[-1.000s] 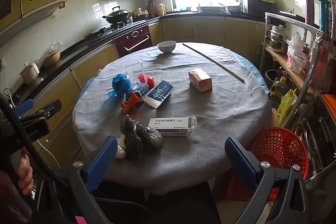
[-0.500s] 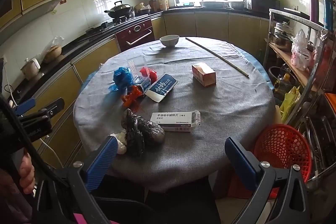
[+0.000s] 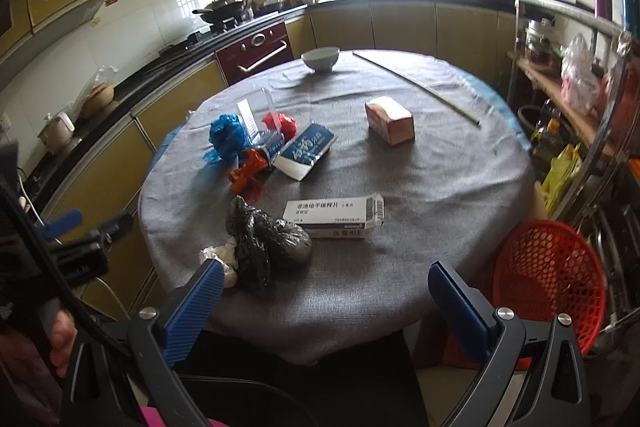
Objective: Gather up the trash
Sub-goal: 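Move both tools toward the black bag and white tissue on the table, then grasp the white tissue with the left tool while the right tool grasps the black bag, then carry tissue and black bag to the red basket and release both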
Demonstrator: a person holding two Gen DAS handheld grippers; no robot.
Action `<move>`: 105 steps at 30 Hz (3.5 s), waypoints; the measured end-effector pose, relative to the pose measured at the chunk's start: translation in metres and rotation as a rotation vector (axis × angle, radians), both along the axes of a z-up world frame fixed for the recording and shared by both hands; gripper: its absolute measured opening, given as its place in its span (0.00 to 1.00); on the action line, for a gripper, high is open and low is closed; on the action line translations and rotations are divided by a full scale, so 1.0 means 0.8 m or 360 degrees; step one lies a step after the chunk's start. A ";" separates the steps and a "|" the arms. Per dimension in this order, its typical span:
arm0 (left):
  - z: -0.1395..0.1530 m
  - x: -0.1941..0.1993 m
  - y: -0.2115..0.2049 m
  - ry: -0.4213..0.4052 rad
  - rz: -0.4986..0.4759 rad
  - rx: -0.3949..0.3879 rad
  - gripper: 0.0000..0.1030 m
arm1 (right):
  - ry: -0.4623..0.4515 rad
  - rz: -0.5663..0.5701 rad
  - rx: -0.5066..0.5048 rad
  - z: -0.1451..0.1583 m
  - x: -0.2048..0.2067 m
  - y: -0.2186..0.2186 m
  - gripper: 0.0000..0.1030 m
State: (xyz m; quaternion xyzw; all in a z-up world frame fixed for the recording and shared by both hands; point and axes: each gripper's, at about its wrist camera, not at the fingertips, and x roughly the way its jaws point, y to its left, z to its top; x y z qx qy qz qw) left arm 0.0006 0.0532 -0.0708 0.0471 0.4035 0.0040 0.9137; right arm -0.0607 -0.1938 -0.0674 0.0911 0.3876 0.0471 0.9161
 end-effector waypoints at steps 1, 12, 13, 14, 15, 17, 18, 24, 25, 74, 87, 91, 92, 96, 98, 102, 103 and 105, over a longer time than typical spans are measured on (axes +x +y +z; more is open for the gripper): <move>-0.006 0.002 0.000 0.0029 0.0001 0.0001 1.00 | -0.0006 0.0010 -0.0005 -0.004 0.004 -0.001 1.00; -0.048 0.013 0.017 0.0251 -0.0050 -0.0105 1.00 | 0.0195 0.0315 0.0299 -0.047 0.084 0.023 0.79; -0.053 0.013 0.020 0.0273 -0.0050 -0.0124 1.00 | 0.0212 0.0350 0.0323 -0.054 0.093 0.028 0.74; -0.056 0.015 0.022 0.0292 -0.0056 -0.0140 1.00 | 0.0228 0.0382 0.0325 -0.063 0.105 0.035 0.72; -0.058 0.016 0.023 0.0310 -0.0065 -0.0159 1.00 | 0.0236 0.0407 0.0311 -0.070 0.114 0.042 0.71; -0.063 0.017 0.027 0.0346 -0.0088 -0.0208 1.00 | 0.0253 0.0455 0.0281 -0.082 0.128 0.052 0.69; -0.064 0.018 0.029 0.0353 -0.0096 -0.0228 1.00 | 0.0267 0.0466 0.0246 -0.089 0.134 0.057 0.67; -0.069 0.025 0.029 0.0391 -0.0181 -0.0339 0.96 | 0.0422 0.0497 0.0179 -0.126 0.162 0.075 0.49; -0.070 0.027 0.027 0.0400 -0.0198 -0.0353 0.93 | 0.0431 0.0501 0.0178 -0.128 0.163 0.076 0.49; -0.092 0.083 -0.020 0.0440 -0.0358 -0.0287 0.30 | 0.0364 0.0583 0.0395 -0.128 0.123 0.036 0.40; -0.031 0.083 -0.149 0.0330 -0.0741 -0.0148 0.30 | 0.0055 0.0209 0.0669 -0.059 0.064 -0.116 0.40; -0.027 0.079 -0.224 0.0322 -0.0943 -0.0080 0.30 | 0.0037 -0.0037 0.0684 -0.066 0.030 -0.183 0.40; -0.028 0.077 -0.244 0.0321 -0.0991 -0.0058 0.30 | 0.0037 -0.0092 0.0685 -0.070 0.024 -0.195 0.40; -0.032 0.069 -0.314 0.0313 -0.1136 0.0015 0.30 | 0.0023 -0.0299 0.0683 -0.079 -0.010 -0.249 0.40; -0.037 0.063 -0.347 0.0306 -0.1202 0.0057 0.30 | 0.0027 -0.0406 0.0630 -0.086 -0.028 -0.275 0.41; -0.050 0.052 -0.402 0.0282 -0.1307 0.0152 0.30 | 0.0037 -0.0585 0.0681 -0.105 -0.058 -0.324 0.42; -0.053 0.048 -0.415 0.0279 -0.1333 0.0169 0.31 | 0.0040 -0.0624 0.0673 -0.110 -0.064 -0.333 0.42; -0.060 0.042 -0.437 0.0278 -0.1377 0.0205 0.31 | 0.0053 -0.0690 0.0645 -0.121 -0.074 -0.347 0.42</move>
